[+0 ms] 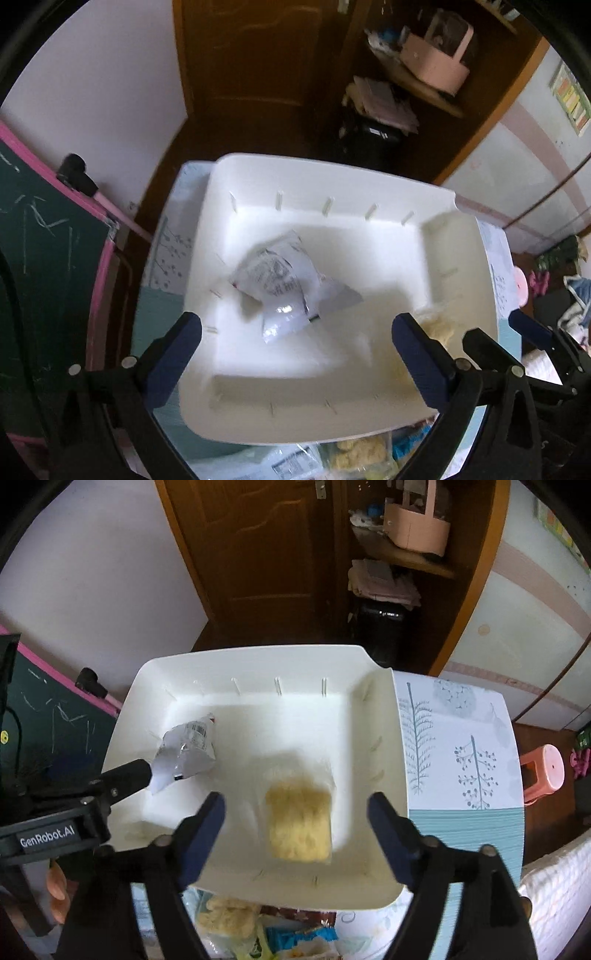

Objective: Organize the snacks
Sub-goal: 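Carry both bags into the white tray and open both tools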

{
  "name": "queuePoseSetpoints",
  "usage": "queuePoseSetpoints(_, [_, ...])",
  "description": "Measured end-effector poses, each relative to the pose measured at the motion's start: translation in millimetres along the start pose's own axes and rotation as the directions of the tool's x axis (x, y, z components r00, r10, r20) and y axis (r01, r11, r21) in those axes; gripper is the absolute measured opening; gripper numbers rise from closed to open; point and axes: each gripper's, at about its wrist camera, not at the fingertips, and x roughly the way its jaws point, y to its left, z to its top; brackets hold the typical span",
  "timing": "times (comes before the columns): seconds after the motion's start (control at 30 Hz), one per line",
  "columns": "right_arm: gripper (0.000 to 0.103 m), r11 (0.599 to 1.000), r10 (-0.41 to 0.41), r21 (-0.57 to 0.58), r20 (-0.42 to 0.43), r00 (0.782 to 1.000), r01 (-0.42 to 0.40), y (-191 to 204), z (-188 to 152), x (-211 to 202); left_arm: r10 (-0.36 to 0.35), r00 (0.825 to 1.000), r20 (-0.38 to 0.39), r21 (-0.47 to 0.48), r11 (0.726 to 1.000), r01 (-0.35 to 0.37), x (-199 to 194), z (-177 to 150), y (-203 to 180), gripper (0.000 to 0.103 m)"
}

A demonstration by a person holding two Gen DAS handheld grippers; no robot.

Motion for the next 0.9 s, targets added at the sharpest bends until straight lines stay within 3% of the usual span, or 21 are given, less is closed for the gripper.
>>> queuePoseSetpoints(0.2, [0.088,1.0,0.003,-0.022,0.001,1.0,-0.003,-1,-1,4,-0.012,0.999,0.041,-0.031,0.999,0.013,-13,-6,-4,0.102])
queuePoseSetpoints(0.4, [0.088,0.999,0.035,-0.006,0.015,0.999,-0.035,-3,-1,3,0.001,0.996,0.089,0.014,1.0,-0.003,-23,-10,-16,0.101])
queuePoseSetpoints(0.63, [0.088,0.999,0.015,-0.034,0.049,0.999,-0.013,-2,-2,-5,0.004,0.99,0.139,0.044,0.999,-0.01,-32,-13,-24,0.1])
queuePoseSetpoints(0.9, [0.088,0.997,0.004,-0.073,0.086,0.996,0.003,1,-6,-12,0.022,0.991,0.135,0.078,0.996,-0.033,-34,-15,-34,0.099])
